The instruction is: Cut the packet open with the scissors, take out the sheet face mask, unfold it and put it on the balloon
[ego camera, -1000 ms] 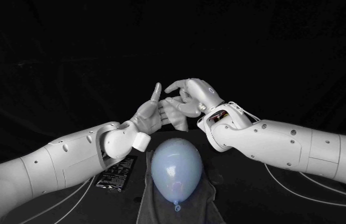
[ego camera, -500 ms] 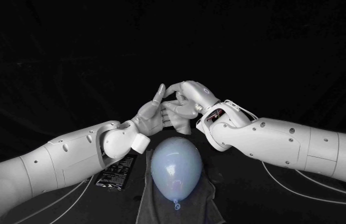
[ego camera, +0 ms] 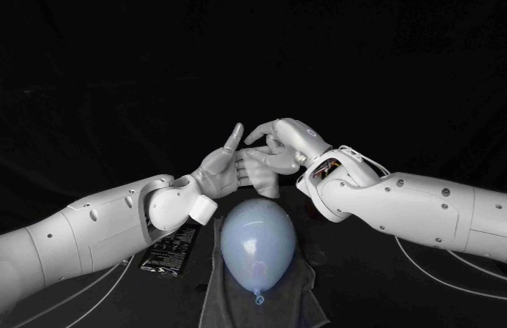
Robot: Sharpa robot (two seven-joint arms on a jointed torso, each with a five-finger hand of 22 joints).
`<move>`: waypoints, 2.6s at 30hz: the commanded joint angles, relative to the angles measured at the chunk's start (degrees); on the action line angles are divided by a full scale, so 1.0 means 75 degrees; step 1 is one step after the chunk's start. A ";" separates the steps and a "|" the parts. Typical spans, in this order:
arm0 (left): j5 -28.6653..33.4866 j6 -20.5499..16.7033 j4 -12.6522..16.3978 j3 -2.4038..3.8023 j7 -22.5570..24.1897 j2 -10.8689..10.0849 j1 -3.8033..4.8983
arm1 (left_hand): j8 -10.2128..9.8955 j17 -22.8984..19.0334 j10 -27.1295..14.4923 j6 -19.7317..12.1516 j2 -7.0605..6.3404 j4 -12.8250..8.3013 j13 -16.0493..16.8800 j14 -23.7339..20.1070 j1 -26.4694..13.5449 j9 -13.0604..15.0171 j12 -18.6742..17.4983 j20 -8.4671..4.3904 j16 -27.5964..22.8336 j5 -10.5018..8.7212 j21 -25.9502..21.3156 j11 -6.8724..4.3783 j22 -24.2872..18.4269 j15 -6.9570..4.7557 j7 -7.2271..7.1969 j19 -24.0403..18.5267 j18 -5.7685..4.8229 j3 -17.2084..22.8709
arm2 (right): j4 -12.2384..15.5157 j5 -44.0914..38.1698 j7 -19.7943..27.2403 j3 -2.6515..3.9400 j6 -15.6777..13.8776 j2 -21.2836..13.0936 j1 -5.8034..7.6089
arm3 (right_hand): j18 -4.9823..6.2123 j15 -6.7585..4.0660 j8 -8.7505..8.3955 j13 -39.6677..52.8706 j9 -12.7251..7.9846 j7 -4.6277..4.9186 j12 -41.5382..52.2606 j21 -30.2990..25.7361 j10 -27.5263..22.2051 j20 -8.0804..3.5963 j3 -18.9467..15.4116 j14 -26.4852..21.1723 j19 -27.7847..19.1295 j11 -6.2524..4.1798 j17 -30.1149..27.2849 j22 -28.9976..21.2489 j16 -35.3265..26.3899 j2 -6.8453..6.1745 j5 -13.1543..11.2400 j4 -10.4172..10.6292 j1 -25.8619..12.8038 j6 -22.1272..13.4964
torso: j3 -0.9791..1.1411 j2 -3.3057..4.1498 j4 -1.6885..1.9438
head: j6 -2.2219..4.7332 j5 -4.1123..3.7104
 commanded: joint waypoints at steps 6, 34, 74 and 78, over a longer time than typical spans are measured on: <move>-0.0105 0.0324 0.0044 0.0009 -0.0037 -0.0042 0.0009 | 0.0062 0.0057 0.0287 0.0205 -0.0014 -0.0013 0.0034 0.0226 -0.0053 0.0069 0.0048 -0.0001 0.0048 -0.0026 0.0032 -0.0023 0.0024 -0.0036 0.1219 0.0154 -0.0020 0.0148 | 0.0228 0.0020 -0.0204 0.0007 0.0362 -0.0256 0.0006 | -0.0036 0.0030 -0.0043 0.0520 0.0012 -0.0003 0.0050 0.0076 0.0072 0.0008 -0.0032 0.0812 0.0022 -0.0002 0.2013 0.1205 0.0027 0.0003 -0.0045 0.0034 0.0000 0.0058 | -0.0005 -0.0004 -0.0008 | -0.0029 -0.0025; -0.0276 0.0460 0.0178 0.0008 -0.0149 -0.0051 0.0011 | 0.0064 0.0058 0.0294 0.0211 0.0009 -0.0017 0.0032 0.0227 -0.0035 0.0069 0.0045 -0.0002 0.0050 -0.0026 0.0039 -0.0024 0.0026 -0.0038 0.1219 0.0177 -0.0020 0.0173 | 0.0131 0.0082 -0.0223 0.0005 0.0506 -0.0025 0.0004 | -0.0028 0.0045 -0.0127 0.0494 0.0003 0.0028 0.0018 0.0027 0.0036 0.0012 -0.0133 0.0812 -0.0008 0.0022 0.2013 0.1190 0.0027 -0.0092 -0.0046 0.0036 0.0018 -0.0016 | -0.0011 0.0003 0.0007 | -0.0089 -0.0024; -0.0291 0.0557 0.0162 0.0008 -0.0266 -0.0064 0.0011 | 0.0057 0.0056 0.0294 0.0208 0.0094 -0.0023 0.0025 0.0214 0.0060 0.0067 0.0029 -0.0002 0.0043 -0.0027 0.0049 -0.0023 0.0028 -0.0037 0.1219 0.0207 -0.0021 0.0218 | 0.0230 -0.0005 -0.0079 -0.0002 0.0394 -0.0159 -0.0022 | -0.0070 -0.0187 0.0399 0.0719 0.0385 -0.0303 0.0109 0.0405 0.0201 -0.0174 0.0108 0.0812 0.0066 -0.0263 0.2013 0.1256 0.0027 0.0482 -0.0044 -0.0283 0.0672 0.0629 | -0.0011 0.0002 0.0004 | -0.0151 -0.0022; -0.0292 0.0577 0.0166 0.0008 -0.0288 -0.0064 0.0011 | 0.0055 0.0051 0.0296 0.0206 0.0107 -0.0024 0.0025 0.0193 0.0079 0.0066 0.0027 -0.0002 0.0038 -0.0027 0.0049 -0.0023 0.0028 -0.0036 0.1219 0.0208 -0.0021 0.0222 | 0.0229 -0.0034 -0.0083 -0.0002 0.0348 -0.0163 -0.0022 | -0.0085 -0.0205 0.0530 0.0786 0.0474 -0.0323 0.0147 0.0496 0.0254 -0.0197 0.0178 0.0812 0.0090 -0.0284 0.2013 0.1274 0.0027 0.0536 -0.0044 -0.0375 0.0744 0.0651 | -0.0011 0.0002 0.0004 | -0.0151 -0.0022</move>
